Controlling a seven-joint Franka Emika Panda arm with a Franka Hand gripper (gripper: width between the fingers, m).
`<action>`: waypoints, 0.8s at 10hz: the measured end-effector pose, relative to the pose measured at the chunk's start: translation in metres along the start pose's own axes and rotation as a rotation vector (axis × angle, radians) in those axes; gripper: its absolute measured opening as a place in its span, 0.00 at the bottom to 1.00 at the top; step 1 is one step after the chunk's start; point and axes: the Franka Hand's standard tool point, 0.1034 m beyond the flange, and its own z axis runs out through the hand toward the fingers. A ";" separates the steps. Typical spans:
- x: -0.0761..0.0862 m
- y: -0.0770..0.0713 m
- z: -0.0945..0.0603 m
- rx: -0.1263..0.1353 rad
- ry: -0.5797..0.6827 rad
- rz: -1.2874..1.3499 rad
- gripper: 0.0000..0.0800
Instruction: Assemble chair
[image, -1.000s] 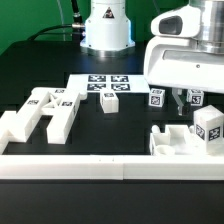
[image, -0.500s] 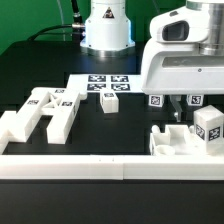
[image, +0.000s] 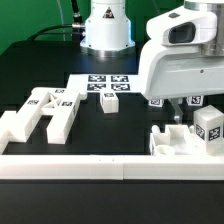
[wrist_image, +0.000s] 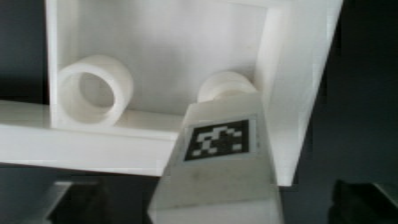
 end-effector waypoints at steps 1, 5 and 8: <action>0.000 0.000 0.000 0.000 0.000 0.000 0.60; 0.001 -0.002 -0.001 0.002 0.005 0.059 0.37; 0.001 -0.004 -0.001 0.004 0.005 0.312 0.37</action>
Offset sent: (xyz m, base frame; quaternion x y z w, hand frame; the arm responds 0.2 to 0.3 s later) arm 0.0000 0.0000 0.0000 0.0000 0.0000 0.0650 0.9979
